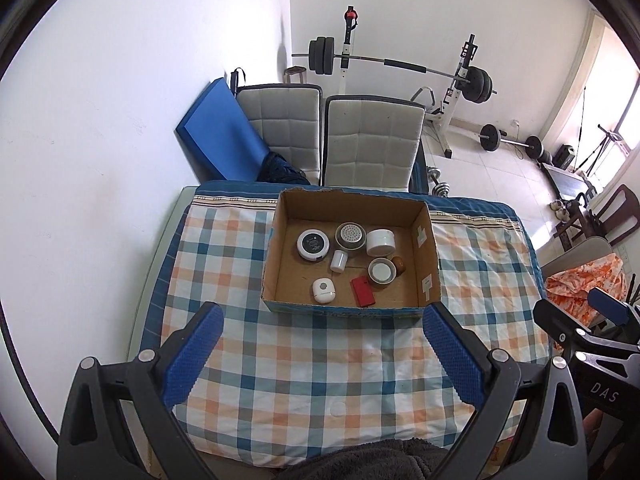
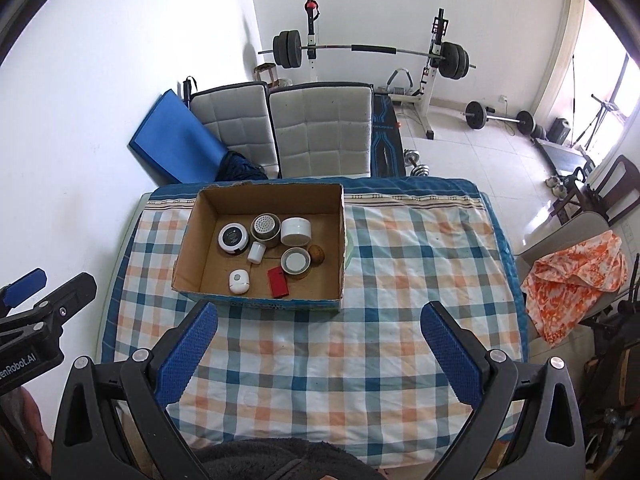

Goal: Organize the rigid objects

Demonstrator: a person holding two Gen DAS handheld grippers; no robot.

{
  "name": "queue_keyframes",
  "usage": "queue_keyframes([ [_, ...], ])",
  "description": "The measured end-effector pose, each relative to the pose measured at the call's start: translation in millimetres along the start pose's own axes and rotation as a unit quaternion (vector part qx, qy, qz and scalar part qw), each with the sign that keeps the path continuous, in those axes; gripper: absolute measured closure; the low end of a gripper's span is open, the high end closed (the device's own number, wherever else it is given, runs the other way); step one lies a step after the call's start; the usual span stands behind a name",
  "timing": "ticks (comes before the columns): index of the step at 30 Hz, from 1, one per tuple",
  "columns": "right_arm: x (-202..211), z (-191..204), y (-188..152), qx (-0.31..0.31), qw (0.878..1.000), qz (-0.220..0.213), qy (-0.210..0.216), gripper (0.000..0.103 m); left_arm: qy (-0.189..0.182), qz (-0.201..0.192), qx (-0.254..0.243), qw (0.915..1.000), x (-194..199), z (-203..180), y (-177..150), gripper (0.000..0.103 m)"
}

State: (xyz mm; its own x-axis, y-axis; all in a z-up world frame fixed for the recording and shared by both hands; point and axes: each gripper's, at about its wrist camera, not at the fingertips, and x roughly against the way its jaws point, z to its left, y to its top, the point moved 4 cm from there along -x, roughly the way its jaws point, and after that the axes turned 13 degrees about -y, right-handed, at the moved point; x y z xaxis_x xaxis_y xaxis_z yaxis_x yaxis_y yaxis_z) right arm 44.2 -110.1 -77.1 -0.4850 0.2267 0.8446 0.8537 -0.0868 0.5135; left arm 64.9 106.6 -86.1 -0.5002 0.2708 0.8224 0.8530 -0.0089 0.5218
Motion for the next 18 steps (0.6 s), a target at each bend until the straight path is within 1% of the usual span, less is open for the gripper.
queue_keyframes([
  [6,8.7,0.2,2.7,0.006,1.000,-0.020,-0.023,0.000,0.006,-0.007,-0.003,1.0000,2.8,0.1,-0.1,0.001],
  [8,9.9,-0.6,3.2,0.006,0.999,-0.025,-0.029,0.000,0.021,-0.011,-0.012,0.9996,2.9,0.3,0.0,0.001],
  [9,10.0,-0.8,3.2,0.006,0.999,-0.025,-0.032,0.000,0.022,-0.010,-0.013,0.9996,2.1,0.4,-0.4,0.001],
  [12,10.2,-2.7,2.6,0.002,0.999,-0.025,-0.035,0.000,0.012,-0.008,-0.009,0.9999,2.3,1.8,0.6,0.001],
  [18,10.7,-4.6,0.3,0.000,0.999,-0.023,-0.036,0.000,0.011,-0.009,-0.011,0.9998,1.9,1.4,0.7,0.001],
])
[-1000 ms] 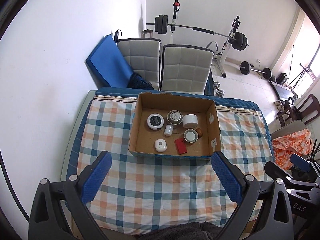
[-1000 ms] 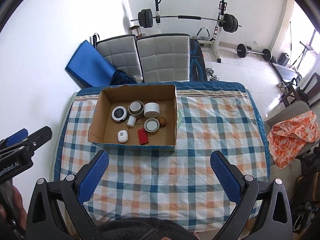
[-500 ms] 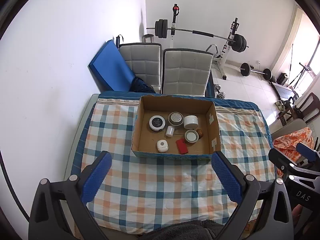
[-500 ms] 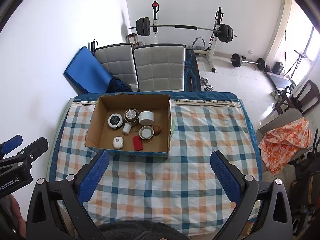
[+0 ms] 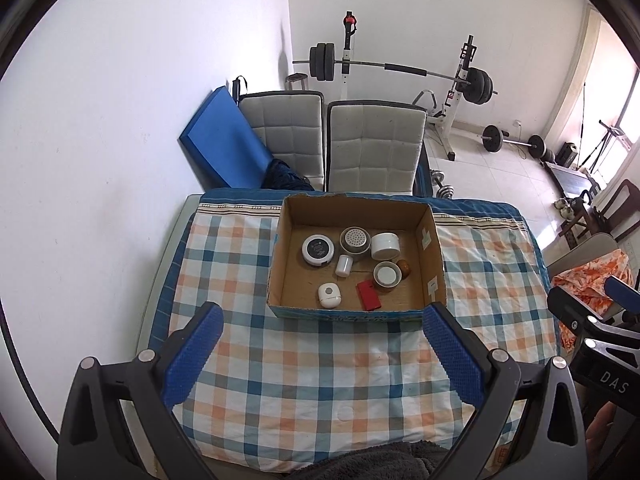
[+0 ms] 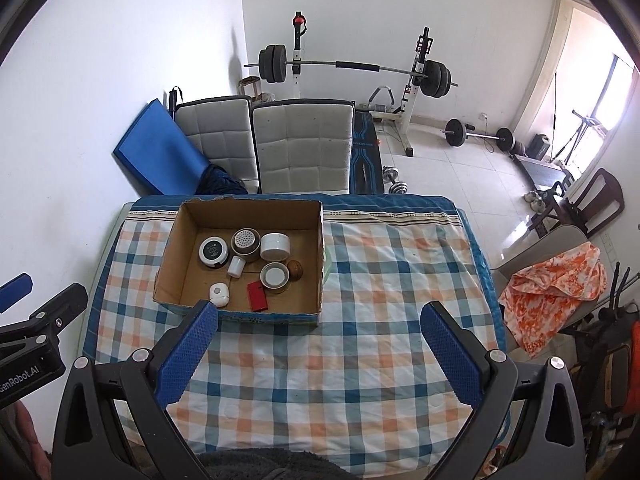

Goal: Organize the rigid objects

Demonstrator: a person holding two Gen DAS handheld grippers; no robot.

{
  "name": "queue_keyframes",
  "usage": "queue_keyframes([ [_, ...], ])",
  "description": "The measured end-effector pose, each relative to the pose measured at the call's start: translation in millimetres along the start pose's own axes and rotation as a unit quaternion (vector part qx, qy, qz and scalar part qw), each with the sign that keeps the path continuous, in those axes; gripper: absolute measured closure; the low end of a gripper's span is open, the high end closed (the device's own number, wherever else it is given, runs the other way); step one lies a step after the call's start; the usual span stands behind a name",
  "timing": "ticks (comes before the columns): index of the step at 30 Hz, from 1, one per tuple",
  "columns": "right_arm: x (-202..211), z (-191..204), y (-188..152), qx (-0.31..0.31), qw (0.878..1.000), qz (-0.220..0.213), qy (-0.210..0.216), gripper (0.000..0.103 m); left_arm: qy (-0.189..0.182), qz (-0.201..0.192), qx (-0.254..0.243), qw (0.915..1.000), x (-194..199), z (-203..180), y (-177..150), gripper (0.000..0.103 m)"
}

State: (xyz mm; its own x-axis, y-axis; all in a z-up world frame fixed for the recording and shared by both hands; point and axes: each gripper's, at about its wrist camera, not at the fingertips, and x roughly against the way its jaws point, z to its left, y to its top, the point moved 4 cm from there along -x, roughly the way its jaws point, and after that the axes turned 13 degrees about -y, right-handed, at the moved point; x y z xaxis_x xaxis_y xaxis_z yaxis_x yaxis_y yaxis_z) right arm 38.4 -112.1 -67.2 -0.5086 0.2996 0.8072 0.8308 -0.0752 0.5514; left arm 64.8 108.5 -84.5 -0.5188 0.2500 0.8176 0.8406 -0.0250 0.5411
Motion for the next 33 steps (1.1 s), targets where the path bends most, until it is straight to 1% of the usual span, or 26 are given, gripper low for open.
queue_keyframes([
  [8,2,-1,0,-0.003,1.000,-0.006,-0.004,0.000,0.000,-0.001,0.000,1.0000,1,-1,0,0.001],
  [14,6,-4,3,-0.008,1.000,-0.016,-0.010,0.000,-0.002,-0.006,-0.007,1.0000,3,0,8,0.001],
  [33,6,-6,4,-0.008,1.000,-0.017,-0.011,0.000,-0.003,-0.007,-0.010,0.9999,3,-2,10,0.001],
])
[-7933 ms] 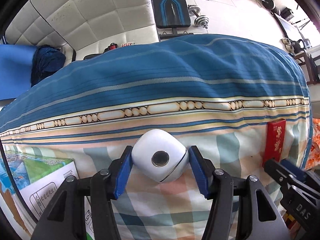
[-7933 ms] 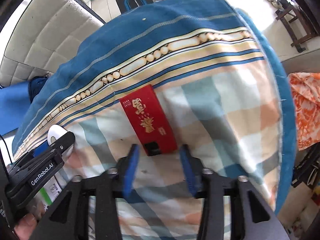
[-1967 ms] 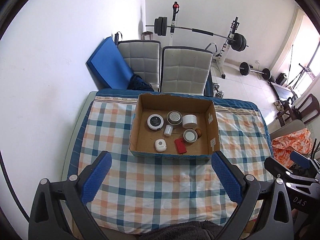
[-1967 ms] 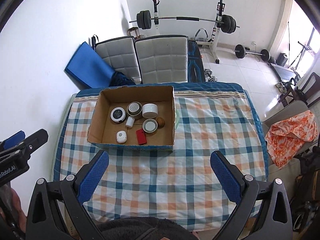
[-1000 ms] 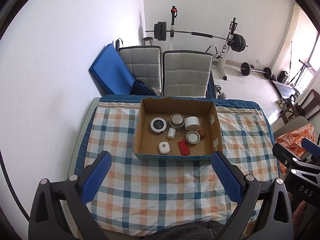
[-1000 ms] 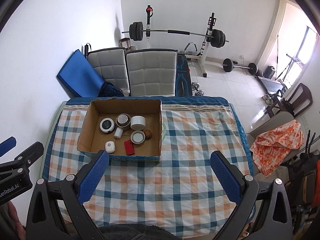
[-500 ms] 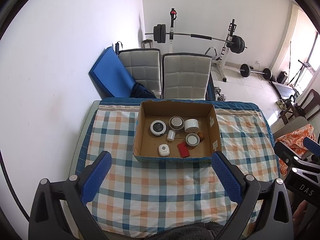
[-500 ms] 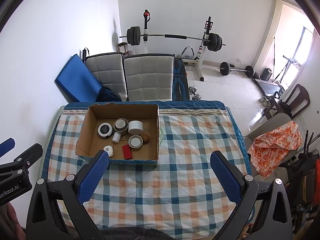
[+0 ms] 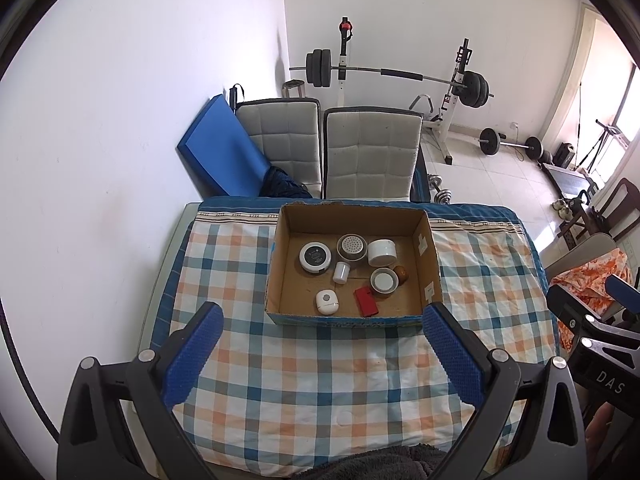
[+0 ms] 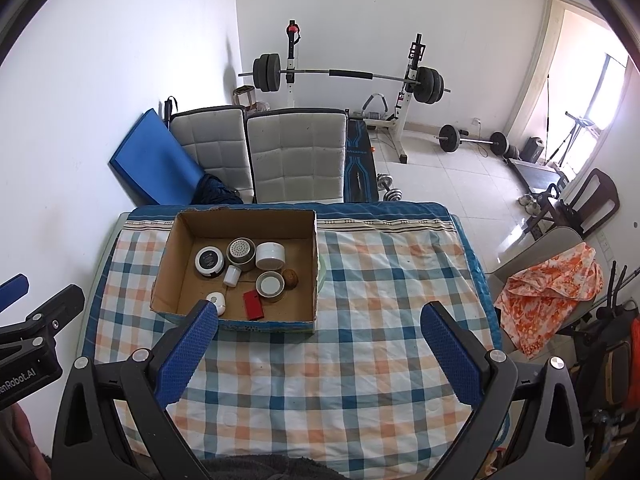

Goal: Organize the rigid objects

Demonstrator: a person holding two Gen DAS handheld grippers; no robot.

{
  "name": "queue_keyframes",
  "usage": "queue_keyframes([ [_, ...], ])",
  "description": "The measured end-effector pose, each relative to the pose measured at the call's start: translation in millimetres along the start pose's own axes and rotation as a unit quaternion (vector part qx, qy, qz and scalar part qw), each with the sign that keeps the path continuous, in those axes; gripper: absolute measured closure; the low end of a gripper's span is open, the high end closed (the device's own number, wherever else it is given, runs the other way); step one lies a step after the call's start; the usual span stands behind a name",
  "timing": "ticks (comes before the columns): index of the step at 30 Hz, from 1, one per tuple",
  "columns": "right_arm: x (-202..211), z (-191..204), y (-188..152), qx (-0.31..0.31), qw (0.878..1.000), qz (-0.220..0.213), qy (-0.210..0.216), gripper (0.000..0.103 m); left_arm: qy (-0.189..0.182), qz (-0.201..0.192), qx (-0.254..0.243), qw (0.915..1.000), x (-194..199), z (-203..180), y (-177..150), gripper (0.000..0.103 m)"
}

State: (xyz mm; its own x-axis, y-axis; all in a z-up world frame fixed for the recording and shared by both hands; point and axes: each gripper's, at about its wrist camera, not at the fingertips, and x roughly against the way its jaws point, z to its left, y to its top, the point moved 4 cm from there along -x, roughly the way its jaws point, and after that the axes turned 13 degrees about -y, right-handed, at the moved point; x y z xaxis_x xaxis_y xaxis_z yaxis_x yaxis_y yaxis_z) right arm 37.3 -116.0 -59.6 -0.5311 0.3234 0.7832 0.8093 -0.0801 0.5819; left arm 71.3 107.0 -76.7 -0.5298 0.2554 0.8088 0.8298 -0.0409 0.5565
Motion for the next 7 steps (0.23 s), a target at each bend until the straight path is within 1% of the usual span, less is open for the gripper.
queue_keyframes([
  [7,-3.5,-3.9,0.1,-0.004,1.000,0.004,-0.002,0.000,-0.002,0.000,-0.002,1.0000,-1.1,-1.7,2.4,0.001],
])
